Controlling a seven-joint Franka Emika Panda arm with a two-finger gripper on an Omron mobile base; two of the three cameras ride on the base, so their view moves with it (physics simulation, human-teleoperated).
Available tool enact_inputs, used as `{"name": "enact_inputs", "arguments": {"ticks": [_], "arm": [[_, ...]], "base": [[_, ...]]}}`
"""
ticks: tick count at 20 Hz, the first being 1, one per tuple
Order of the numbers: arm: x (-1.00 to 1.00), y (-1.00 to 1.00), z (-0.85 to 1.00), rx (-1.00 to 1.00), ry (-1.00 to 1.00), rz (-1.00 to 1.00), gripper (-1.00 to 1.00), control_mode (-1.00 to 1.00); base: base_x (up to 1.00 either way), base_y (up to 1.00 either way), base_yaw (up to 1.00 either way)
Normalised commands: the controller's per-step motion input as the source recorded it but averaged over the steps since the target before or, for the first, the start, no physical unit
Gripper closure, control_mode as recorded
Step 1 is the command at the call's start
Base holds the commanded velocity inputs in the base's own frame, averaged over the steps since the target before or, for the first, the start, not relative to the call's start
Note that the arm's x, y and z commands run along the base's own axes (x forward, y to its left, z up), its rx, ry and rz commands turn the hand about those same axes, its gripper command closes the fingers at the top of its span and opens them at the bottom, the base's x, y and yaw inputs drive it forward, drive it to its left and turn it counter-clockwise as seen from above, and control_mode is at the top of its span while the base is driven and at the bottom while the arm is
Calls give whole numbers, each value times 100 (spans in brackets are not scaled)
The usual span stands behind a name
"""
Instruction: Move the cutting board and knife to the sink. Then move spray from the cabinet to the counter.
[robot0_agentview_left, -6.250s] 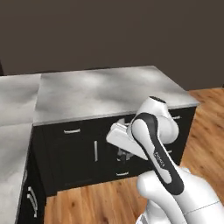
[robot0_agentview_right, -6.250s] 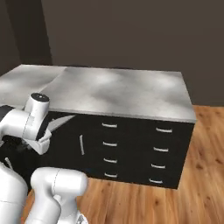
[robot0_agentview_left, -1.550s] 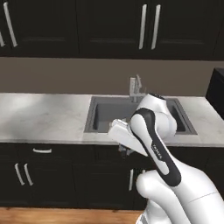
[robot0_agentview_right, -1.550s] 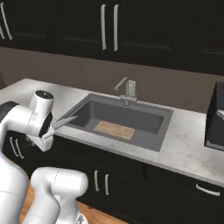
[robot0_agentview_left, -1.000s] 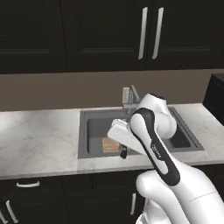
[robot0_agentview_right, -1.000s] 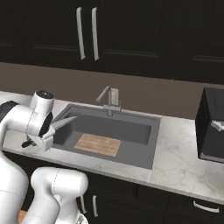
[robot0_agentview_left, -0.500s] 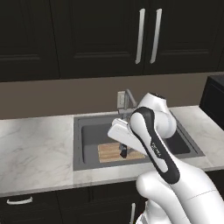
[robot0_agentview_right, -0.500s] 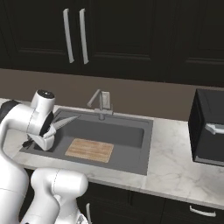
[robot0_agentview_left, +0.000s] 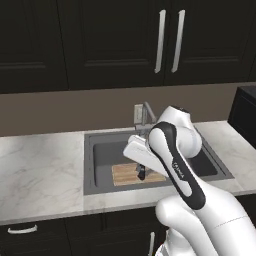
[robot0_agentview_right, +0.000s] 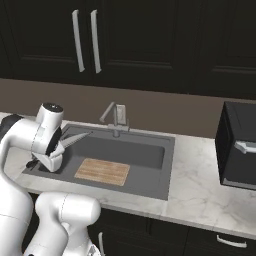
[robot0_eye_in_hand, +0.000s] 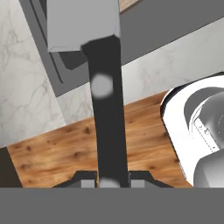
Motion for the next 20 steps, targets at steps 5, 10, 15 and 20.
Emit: {"name": "enact_inputs", "arguments": {"ticks": [5, 10, 15, 20], "arm": [[0, 0, 0, 0, 0, 0, 100, 100], [10, 2, -3, -1, 3, -9, 100, -100], [39, 11, -8, -2, 9, -27, 100, -100], [56, 9, -10, 0, 21, -20, 100, -100]], "base": [[0, 0, 0], [4, 0, -2], [0, 0, 0], [0, 0, 0]]}}
